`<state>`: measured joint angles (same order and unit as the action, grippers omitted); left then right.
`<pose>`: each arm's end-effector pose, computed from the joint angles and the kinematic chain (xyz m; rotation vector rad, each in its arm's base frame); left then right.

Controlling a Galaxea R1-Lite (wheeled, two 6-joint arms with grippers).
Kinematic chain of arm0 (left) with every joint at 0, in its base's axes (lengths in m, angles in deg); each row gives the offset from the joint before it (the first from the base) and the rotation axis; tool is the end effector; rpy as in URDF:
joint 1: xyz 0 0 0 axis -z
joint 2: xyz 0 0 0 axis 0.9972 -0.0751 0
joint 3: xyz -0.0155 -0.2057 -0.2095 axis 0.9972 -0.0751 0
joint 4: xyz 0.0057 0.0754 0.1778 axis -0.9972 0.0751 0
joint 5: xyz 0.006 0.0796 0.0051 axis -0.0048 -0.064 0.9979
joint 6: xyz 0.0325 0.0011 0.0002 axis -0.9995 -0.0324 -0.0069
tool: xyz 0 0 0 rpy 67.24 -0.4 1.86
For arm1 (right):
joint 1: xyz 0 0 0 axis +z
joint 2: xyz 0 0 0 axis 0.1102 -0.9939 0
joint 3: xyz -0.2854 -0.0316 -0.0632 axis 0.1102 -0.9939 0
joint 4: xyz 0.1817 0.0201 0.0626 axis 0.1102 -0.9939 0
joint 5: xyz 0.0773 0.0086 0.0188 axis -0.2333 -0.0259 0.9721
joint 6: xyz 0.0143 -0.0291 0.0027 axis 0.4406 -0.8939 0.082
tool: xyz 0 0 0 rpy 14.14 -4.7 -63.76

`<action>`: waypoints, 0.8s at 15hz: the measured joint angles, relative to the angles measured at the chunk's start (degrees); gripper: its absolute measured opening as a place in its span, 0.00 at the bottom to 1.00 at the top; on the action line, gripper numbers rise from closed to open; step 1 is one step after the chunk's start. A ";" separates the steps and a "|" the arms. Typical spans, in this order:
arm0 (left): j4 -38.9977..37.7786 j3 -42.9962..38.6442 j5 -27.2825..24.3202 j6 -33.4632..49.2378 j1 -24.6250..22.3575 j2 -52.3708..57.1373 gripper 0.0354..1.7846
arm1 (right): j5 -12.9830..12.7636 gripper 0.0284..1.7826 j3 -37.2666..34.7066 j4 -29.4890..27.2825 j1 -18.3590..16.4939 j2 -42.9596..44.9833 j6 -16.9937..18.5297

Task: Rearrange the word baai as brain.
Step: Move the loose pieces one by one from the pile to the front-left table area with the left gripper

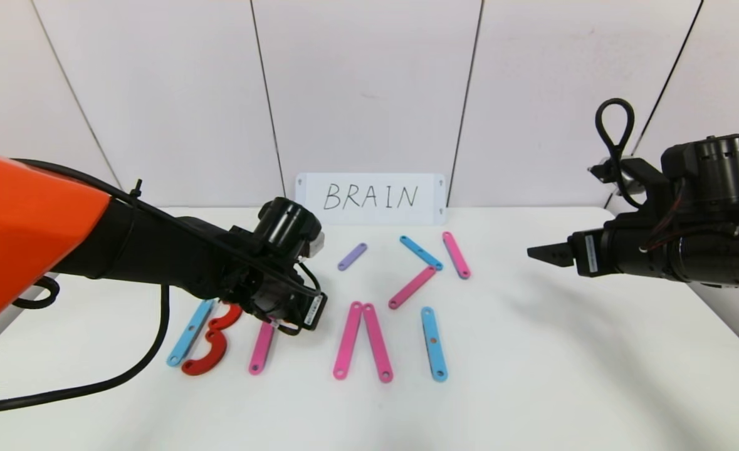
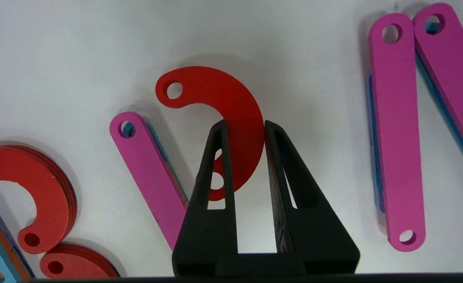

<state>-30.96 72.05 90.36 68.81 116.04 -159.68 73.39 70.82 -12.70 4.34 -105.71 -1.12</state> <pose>0.3203 -0.1832 0.1102 0.2105 0.8982 -0.3439 0.2904 0.0569 0.1774 -0.0309 0.5947 0.2441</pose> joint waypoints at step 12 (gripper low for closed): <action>0.02 1.55 -0.10 -0.02 -1.16 -2.47 0.14 | 0.00 0.98 -0.09 -0.01 0.05 0.00 -0.02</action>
<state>-30.94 73.60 90.26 68.79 114.88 -162.15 73.39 70.74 -12.71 4.39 -105.71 -1.15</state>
